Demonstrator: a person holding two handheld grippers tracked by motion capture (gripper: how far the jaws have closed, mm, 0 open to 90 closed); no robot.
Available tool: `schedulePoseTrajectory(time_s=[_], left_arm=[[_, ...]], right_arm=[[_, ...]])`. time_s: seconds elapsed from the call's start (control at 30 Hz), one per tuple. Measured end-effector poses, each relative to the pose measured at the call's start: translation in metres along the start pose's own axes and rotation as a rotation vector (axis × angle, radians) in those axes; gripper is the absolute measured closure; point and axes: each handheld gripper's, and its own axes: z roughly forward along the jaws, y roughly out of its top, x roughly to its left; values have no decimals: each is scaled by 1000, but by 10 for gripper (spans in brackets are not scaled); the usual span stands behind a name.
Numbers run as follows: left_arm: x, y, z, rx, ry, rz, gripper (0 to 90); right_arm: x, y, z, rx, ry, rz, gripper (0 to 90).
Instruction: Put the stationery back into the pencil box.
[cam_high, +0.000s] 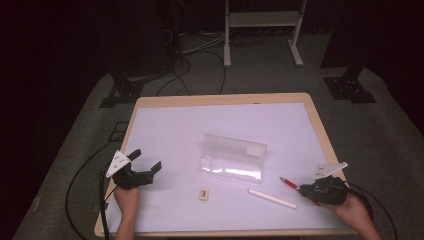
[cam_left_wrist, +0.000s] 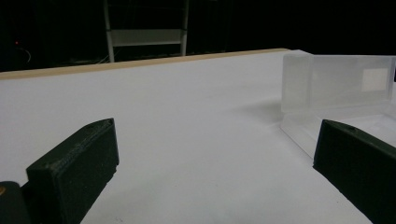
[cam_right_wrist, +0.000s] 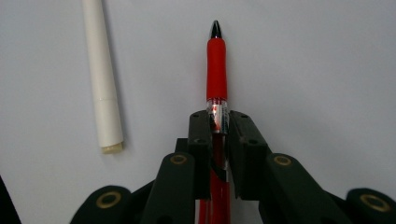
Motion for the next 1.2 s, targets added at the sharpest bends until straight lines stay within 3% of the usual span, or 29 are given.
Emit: schedulePoseTrajectory(time_s=[0.57,1.2], left_arm=[[0,0,0,-2,-1,-3,0],[1,0,0,1,-1,-2,0]], right_arm=[[6,33,-13,-50,25,-61,789],[20,90,-12,-69,78,-166,789]])
